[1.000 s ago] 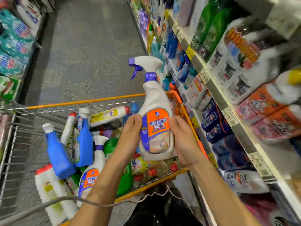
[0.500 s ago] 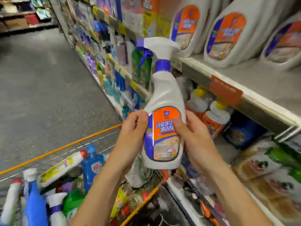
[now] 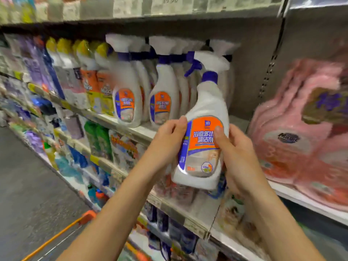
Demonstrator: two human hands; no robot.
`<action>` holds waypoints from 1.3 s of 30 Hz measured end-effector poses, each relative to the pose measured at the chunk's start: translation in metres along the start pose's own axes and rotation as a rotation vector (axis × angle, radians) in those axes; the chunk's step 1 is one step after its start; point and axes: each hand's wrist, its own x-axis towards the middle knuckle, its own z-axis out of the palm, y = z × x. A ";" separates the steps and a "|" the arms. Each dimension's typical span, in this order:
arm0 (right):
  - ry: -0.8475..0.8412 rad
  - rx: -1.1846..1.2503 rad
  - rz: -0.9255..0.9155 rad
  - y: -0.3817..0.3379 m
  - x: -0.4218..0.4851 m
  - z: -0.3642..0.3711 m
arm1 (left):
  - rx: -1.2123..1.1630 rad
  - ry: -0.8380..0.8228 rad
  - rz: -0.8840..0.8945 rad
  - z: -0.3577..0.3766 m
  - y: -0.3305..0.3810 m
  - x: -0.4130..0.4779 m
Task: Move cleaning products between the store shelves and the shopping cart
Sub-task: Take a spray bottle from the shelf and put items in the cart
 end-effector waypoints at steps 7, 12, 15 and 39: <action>0.139 -0.033 -0.103 -0.006 0.039 -0.017 | 0.208 0.017 0.079 0.031 0.015 0.050; 0.232 -0.135 -0.120 0.003 0.060 -0.019 | 0.240 0.030 -0.012 0.044 0.010 0.075; 0.242 -0.243 -0.157 0.011 0.067 -0.021 | 0.320 0.038 0.027 0.044 0.004 0.083; 0.049 -0.691 -0.095 0.018 0.102 -0.020 | 0.585 -0.031 0.232 0.024 -0.021 0.106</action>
